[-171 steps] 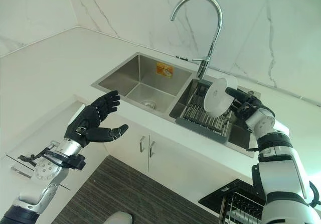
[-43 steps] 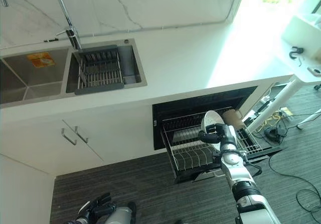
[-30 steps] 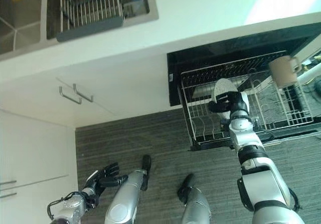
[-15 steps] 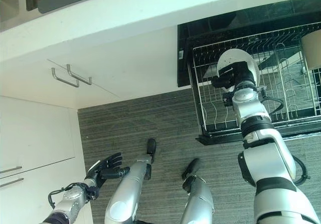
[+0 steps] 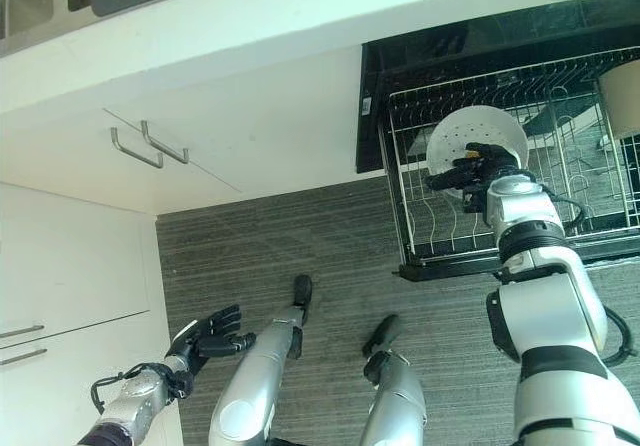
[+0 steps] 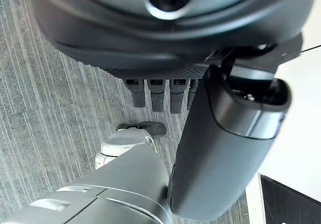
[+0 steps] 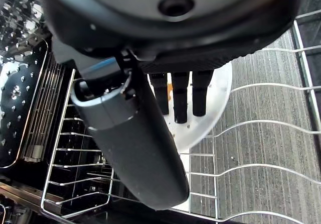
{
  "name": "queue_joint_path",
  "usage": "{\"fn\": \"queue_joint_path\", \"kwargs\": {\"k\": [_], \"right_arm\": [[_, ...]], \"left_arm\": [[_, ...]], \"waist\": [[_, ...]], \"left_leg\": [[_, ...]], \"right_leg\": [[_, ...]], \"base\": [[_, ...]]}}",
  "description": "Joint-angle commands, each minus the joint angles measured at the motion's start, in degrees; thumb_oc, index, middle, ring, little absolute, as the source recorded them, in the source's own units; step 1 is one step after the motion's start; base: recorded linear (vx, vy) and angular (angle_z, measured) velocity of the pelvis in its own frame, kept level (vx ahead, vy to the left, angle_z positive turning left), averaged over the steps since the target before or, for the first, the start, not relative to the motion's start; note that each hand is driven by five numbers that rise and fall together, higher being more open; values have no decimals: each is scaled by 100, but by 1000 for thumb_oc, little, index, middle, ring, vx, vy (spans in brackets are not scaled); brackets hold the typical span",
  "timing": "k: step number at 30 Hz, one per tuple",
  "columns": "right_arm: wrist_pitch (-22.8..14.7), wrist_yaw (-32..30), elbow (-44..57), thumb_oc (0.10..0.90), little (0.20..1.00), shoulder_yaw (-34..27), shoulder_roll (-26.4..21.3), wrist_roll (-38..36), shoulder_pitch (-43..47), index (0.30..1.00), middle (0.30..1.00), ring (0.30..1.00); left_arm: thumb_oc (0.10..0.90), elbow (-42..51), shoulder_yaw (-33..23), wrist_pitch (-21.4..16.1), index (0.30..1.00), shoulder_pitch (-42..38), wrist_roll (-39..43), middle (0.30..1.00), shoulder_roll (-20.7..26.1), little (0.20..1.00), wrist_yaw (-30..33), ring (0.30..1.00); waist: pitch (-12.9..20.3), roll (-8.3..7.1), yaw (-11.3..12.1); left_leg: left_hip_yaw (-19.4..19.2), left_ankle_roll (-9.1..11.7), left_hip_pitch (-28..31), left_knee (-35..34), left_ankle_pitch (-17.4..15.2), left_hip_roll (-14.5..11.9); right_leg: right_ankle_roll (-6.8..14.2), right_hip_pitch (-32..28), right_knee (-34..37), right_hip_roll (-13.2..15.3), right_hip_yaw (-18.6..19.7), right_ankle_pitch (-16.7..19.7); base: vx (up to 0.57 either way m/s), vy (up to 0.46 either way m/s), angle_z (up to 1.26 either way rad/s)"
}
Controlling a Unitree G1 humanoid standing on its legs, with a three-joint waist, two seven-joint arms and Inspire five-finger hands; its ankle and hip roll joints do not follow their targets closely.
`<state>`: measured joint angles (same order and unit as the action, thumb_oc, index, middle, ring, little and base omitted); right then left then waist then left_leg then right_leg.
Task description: Place the dishes in the dishwasher.
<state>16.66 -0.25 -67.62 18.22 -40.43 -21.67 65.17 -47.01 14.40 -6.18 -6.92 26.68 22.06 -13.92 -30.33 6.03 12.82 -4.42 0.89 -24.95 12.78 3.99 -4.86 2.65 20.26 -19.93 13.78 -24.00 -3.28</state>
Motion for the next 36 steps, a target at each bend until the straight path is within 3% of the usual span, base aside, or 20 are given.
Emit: {"fn": "queue_joint_path", "kwargs": {"k": [1,6,8,13,15,19,22,28,29,30,31,36], "right_arm": [[-397,-76,738,800,900,10,-608,-370,44,900,900,900],[-461,8,1473,800,900,-262,-741,-860,-388,900,900,900],[-459,-9,2005,800,900,-660,-816,-1309,-958,900,900,900],[-345,137,2732,800,900,-1575,-835,-1819,-2116,900,900,900],[-347,118,3245,800,900,-2143,-788,-2001,-2936,900,900,900],[-556,-467,4080,800,900,-2986,-434,-2327,-4085,900,900,900],[-666,-1003,4618,800,900,-3673,466,-2718,-5266,900,900,900],[-893,-1458,3841,800,900,-3915,1261,-3505,-5953,900,900,900],[-933,-1486,3614,584,575,-3862,1344,-3606,-5981,575,575,575],[-961,-1499,3456,417,326,-3817,1399,-3735,-5969,326,326,326],[-1038,-1503,3150,400,300,-3760,1454,-3815,-5951,300,300,300],[-1091,-1387,1883,400,300,-3715,1533,-4488,-5679,300,300,300]], "left_arm": [[800,-42,166,47,900,745,-104,900,441,900,39,900],[800,-167,-42,83,900,835,-229,900,512,900,97,900],[800,-309,-199,85,900,965,-315,900,494,900,138,900],[800,-639,-423,-17,900,1151,-490,900,282,900,236,900],[800,-883,-543,-94,900,1272,-588,900,96,900,322,900],[800,-1314,-799,-239,900,1377,-629,900,-167,900,332,900],[800,-1645,-964,-343,900,1463,-727,900,-392,900,333,900],[800,-2097,-968,-474,900,1583,-860,900,-564,900,411,900],[800,-2140,-970,-472,900,1576,-890,900,-557,900,414,900],[800,-2159,-964,-464,900,1564,-905,900,-548,900,413,900],[800,-2178,-953,-448,900,1548,-911,900,-531,900,401,900],[800,-2329,-784,-440,900,1444,-993,900,-541,900,377,900]], "waist": [[310,-213,88],[503,-494,1],[661,-656,-92],[985,-832,-300],[1259,-905,-468],[1602,-900,-734],[1773,-847,-1043],[1957,-659,-1298],[1969,-631,-1303],[1976,-610,-1301],[1989,-583,-1290],[2011,-418,-1170]], "left_leg": [[219,456,262,441,-1058,-355],[72,486,539,441,-1119,-519],[-42,501,798,441,-1167,-611],[-207,488,1232,441,-1246,-727],[-299,481,1529,441,-1279,-789],[-439,461,1836,441,-1346,-824],[-590,449,2079,441,-1434,-845],[-761,488,2297,441,-1475,-870],[-766,490,2316,441,-1479,-861],[-765,493,2325,441,-1482,-859],[-764,498,2334,441,-1484,-853],[-666,519,2313,441,-1474,-791]], "right_leg": [[577,-163,274,104,384,-226],[576,-456,274,46,316,-265],[568,-721,274,6,313,-306],[531,-1131,274,-72,367,-397],[496,-1407,274,-131,437,-472],[463,-1632,274,-162,560,-569],[440,-1794,274,-182,707,-680],[418,-1940,274,-176,779,-768],[413,-1955,274,-172,774,-776],[411,-1966,274,-169,763,-780],[407,-1980,274,-166,746,-785],[394,-2013,274,-115,642,-783]], "base": [[-34,-52,-8],[-5,-60,-6],[48,-45,-10],[62,2,-19],[173,29,-19],[147,29,-31],[91,-16,-28],[67,-44,-13],[52,-49,1],[50,-50,-1],[48,-45,-1],[30,-36,4]]}}
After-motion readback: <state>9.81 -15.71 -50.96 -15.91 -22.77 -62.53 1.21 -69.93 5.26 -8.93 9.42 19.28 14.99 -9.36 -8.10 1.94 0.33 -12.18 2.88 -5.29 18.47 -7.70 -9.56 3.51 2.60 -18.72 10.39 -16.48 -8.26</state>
